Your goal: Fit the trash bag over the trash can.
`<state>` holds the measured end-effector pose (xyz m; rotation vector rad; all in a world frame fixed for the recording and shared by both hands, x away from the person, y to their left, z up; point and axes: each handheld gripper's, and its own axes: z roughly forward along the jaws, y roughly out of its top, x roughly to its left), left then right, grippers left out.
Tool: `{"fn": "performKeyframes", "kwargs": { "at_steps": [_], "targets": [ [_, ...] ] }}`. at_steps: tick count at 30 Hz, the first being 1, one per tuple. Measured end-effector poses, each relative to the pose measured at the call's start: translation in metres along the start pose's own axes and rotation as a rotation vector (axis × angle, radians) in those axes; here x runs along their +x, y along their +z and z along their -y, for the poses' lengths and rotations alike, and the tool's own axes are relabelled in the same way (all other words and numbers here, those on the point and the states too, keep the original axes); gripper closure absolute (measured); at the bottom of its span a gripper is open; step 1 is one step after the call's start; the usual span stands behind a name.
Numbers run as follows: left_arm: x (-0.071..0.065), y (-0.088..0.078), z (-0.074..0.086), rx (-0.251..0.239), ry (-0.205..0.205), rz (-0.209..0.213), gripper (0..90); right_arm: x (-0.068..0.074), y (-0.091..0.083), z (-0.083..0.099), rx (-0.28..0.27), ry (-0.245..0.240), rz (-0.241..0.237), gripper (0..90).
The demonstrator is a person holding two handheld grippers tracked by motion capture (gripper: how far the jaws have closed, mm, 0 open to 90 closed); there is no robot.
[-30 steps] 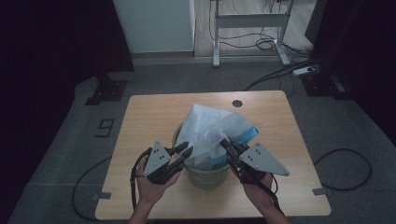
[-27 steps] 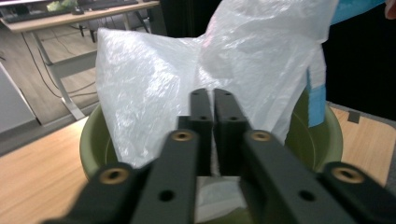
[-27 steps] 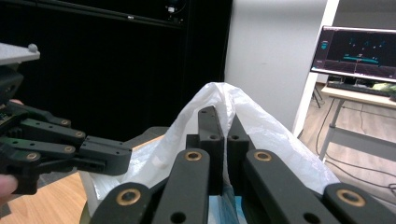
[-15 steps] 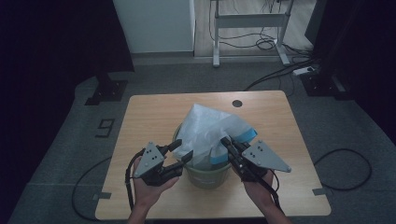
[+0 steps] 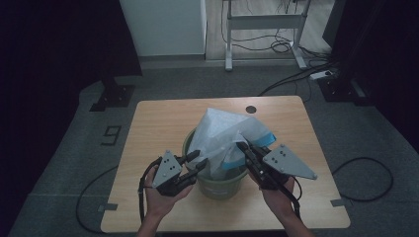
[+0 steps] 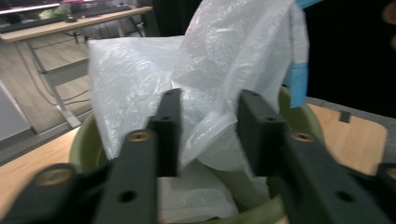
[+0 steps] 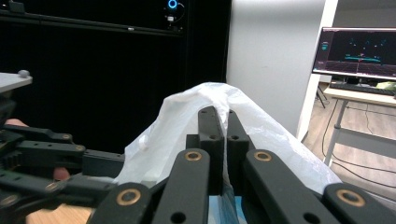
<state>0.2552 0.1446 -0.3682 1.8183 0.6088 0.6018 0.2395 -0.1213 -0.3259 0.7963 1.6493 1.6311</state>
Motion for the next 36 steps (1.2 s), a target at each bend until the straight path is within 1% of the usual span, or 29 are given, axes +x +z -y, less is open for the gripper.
{"fn": "performKeyframes", "kwargs": {
  "at_steps": [1, 2, 3, 5, 6, 10, 13, 15, 18, 19, 20, 22, 23, 24, 25, 27, 31, 34, 36],
  "targets": [
    [0.000, 0.001, 0.000, 0.004, 0.004, 0.000, 73.0, 0.001, 0.000, 0.000, 0.000, 0.000, -0.003, 88.8],
    [0.000, 0.002, 0.001, 0.007, 0.008, -0.008, 76.8, 0.001, 0.000, 0.000, 0.001, -0.001, -0.005, 88.8],
    [0.001, 0.002, 0.001, 0.008, 0.009, -0.004, 81.6, 0.001, 0.000, 0.001, 0.001, -0.001, -0.007, 88.8],
    [0.003, 0.002, 0.003, 0.005, -0.004, 0.009, 88.6, 0.001, -0.001, 0.002, 0.003, 0.000, -0.009, 88.8],
    [0.004, 0.001, 0.004, -0.003, -0.013, 0.013, 89.7, 0.001, -0.001, 0.003, 0.006, 0.001, -0.011, 88.8],
    [0.010, -0.006, 0.008, -0.041, -0.051, -0.004, 90.0, -0.002, -0.001, 0.007, 0.026, 0.017, -0.020, 88.2],
    [0.014, -0.013, 0.009, -0.070, -0.078, -0.010, 90.0, -0.003, -0.002, 0.011, 0.039, 0.025, -0.027, 84.8],
    [0.017, -0.016, 0.010, -0.079, -0.092, -0.011, 90.0, -0.003, -0.003, 0.013, 0.043, 0.027, -0.030, 82.4],
    [0.018, -0.020, 0.012, -0.088, -0.103, -0.013, 90.0, -0.001, -0.006, 0.018, 0.055, 0.030, -0.033, 71.5],
    [0.018, -0.020, 0.012, -0.088, -0.103, -0.013, 90.0, -0.001, -0.006, 0.018, 0.055, 0.030, -0.033, 71.5],
    [0.018, -0.020, 0.012, -0.089, -0.105, -0.014, 90.0, 0.002, -0.009, 0.023, 0.068, 0.008, -0.028, 57.9],
    [0.019, -0.021, 0.013, -0.091, -0.113, -0.022, 90.0, 0.005, -0.014, 0.027, 0.066, -0.007, -0.027, 52.1],
    [0.020, -0.021, 0.014, -0.092, -0.118, -0.024, 90.0, 0.005, -0.016, 0.028, 0.063, -0.006, -0.028, 49.6],
    [0.020, -0.021, 0.014, -0.092, -0.118, -0.024, 90.0, 0.005, -0.019, 0.030, 0.060, 0.006, -0.039, 47.1],
    [0.021, -0.021, 0.015, -0.092, -0.128, -0.028, 90.0, 0.005, -0.024, 0.031, 0.057, 0.021, -0.049, 44.2],
    [0.023, -0.022, 0.016, -0.090, -0.135, -0.038, 90.0, 0.004, -0.030, 0.035, 0.054, 0.037, -0.061, 41.2],
    [0.027, -0.024, 0.019, -0.093, -0.158, -0.058, 90.0, 0.000, -0.045, 0.044, 0.053, 0.071, -0.132, 36.7],
    [0.030, -0.026, 0.021, -0.092, -0.179, -0.074, 90.0, -0.004, -0.053, 0.051, 0.058, 0.092, -0.134, 35.5],
    [0.032, -0.027, 0.023, -0.090, -0.192, -0.085, 90.0, -0.008, -0.057, 0.056, 0.065, 0.113, -0.114, 34.5]
  ]
}}
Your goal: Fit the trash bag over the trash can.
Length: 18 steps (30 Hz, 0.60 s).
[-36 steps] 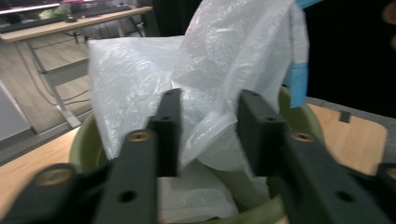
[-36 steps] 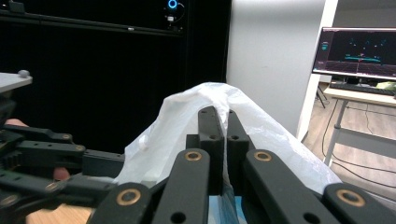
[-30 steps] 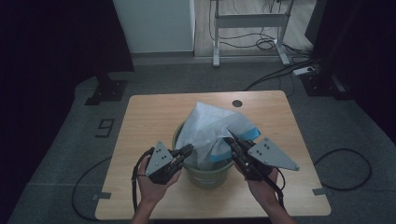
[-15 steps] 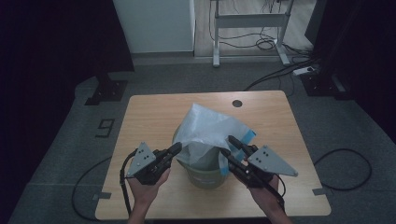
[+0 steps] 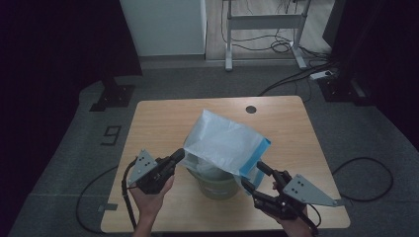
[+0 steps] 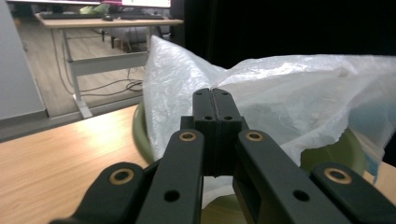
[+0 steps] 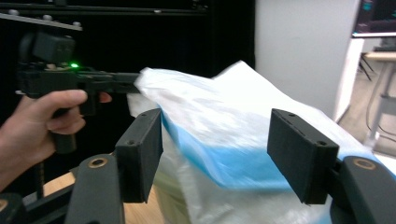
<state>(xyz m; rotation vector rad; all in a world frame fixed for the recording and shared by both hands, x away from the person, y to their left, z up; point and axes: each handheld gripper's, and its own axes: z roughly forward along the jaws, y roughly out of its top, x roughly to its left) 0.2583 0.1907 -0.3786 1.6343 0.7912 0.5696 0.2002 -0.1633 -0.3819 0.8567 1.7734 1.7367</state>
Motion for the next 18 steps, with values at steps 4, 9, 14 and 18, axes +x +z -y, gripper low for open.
{"fn": "performKeyframes", "kwargs": {
  "at_steps": [4, 9, 14, 18],
  "targets": [
    [0.005, -0.003, 0.003, -0.004, -0.022, -0.014, 90.0, -0.011, -0.004, 0.007, 0.009, 0.033, 0.045, 33.9],
    [0.014, -0.005, 0.009, -0.003, -0.052, -0.032, 90.0, -0.022, -0.005, 0.013, 0.017, 0.048, 0.100, 34.0],
    [0.021, -0.008, 0.016, 0.001, -0.080, -0.047, 90.0, -0.038, 0.000, 0.019, 0.042, 0.080, 0.164, 34.4],
    [0.026, -0.009, 0.020, 0.003, -0.100, -0.049, 90.0, -0.046, 0.005, 0.027, 0.064, 0.097, 0.176, 35.5]
  ]
}}
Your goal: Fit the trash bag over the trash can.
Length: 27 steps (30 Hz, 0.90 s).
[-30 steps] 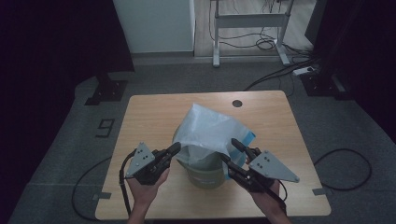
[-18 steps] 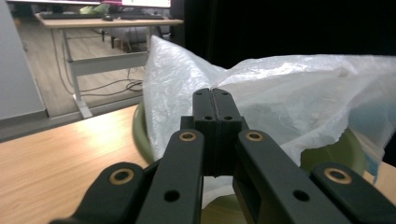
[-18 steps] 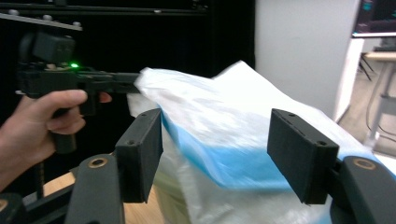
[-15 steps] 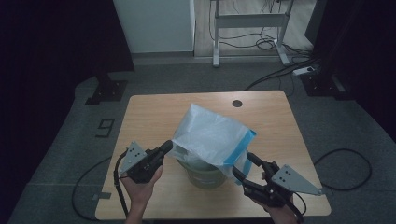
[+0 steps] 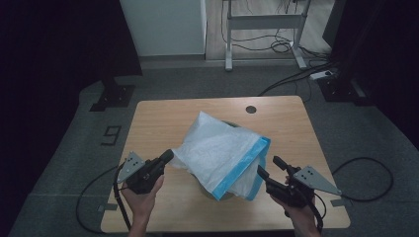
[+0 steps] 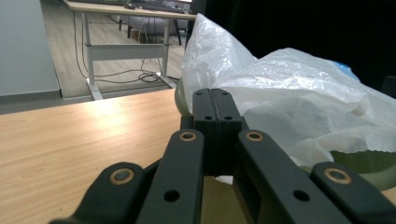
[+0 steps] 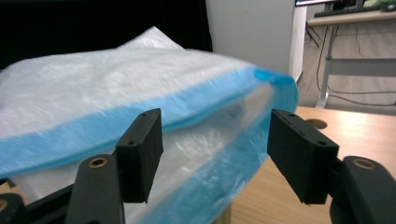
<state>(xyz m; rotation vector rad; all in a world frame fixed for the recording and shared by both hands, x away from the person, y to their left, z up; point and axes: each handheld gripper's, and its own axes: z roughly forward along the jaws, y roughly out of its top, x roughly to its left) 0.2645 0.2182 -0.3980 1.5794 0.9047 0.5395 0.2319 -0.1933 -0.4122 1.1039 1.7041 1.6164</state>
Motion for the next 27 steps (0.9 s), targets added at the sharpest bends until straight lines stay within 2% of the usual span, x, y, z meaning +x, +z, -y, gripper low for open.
{"fn": "performKeyframes", "kwargs": {
  "at_steps": [8, 17, 27],
  "targets": [
    [0.004, 0.002, 0.006, 0.002, -0.024, 0.002, 90.0, -0.012, 0.015, -0.002, 0.014, 0.018, 0.017, 40.0],
    [0.005, 0.002, 0.007, 0.006, -0.027, 0.004, 90.0, -0.012, 0.031, 0.000, 0.058, 0.005, 0.035, 40.4],
    [0.005, 0.003, 0.007, 0.005, -0.029, 0.004, 90.0, -0.014, 0.032, -0.002, 0.065, 0.005, 0.041, 40.3]
  ]
}}
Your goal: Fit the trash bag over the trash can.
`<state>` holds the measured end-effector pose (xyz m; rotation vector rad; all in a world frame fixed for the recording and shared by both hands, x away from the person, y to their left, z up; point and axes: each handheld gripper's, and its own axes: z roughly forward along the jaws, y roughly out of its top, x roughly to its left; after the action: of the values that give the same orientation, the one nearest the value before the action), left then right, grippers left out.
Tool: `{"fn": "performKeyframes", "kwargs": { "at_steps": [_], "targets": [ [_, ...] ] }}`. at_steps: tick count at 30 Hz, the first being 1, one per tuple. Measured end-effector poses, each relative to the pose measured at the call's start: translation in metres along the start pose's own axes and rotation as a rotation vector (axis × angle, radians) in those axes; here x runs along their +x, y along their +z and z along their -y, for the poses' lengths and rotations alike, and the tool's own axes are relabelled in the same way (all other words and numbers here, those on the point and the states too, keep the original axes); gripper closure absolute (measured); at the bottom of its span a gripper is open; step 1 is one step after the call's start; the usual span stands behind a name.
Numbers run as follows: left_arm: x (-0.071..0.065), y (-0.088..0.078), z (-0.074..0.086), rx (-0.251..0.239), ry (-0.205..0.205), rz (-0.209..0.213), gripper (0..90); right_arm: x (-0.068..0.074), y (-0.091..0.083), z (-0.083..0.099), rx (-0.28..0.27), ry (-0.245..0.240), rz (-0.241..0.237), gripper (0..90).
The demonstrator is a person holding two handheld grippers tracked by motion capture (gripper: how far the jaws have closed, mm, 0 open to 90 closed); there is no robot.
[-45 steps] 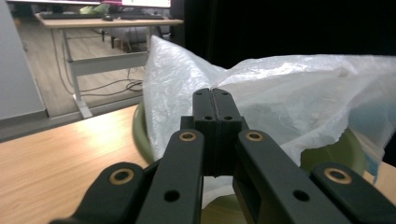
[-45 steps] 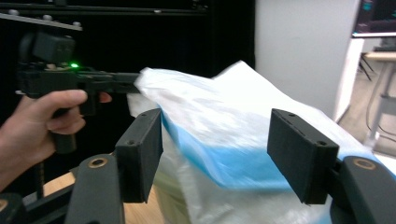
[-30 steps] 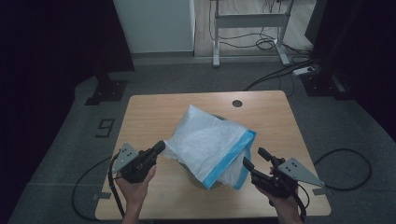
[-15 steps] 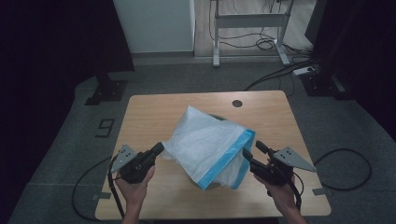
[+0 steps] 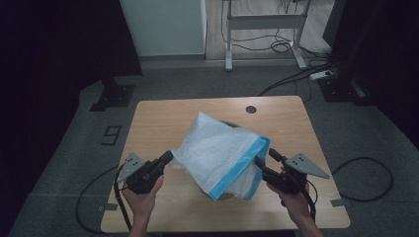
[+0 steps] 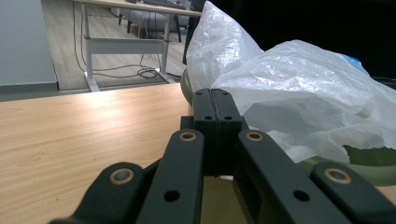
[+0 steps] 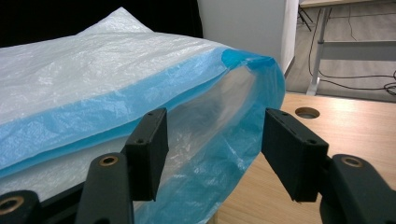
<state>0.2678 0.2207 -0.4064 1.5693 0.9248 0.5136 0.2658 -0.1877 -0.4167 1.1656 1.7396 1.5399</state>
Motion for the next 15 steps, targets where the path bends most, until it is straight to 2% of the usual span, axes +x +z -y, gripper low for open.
{"fn": "performKeyframes", "kwargs": {
  "at_steps": [6, 15],
  "targets": [
    [0.000, 0.000, 0.000, 0.001, -0.001, 0.002, 90.0, 0.001, 0.003, -0.005, 0.016, -0.004, 0.009, 40.3],
    [0.000, 0.000, 0.000, 0.000, -0.001, 0.003, 90.0, 0.011, 0.002, -0.017, 0.007, -0.018, 0.006, 39.8]
  ]
}}
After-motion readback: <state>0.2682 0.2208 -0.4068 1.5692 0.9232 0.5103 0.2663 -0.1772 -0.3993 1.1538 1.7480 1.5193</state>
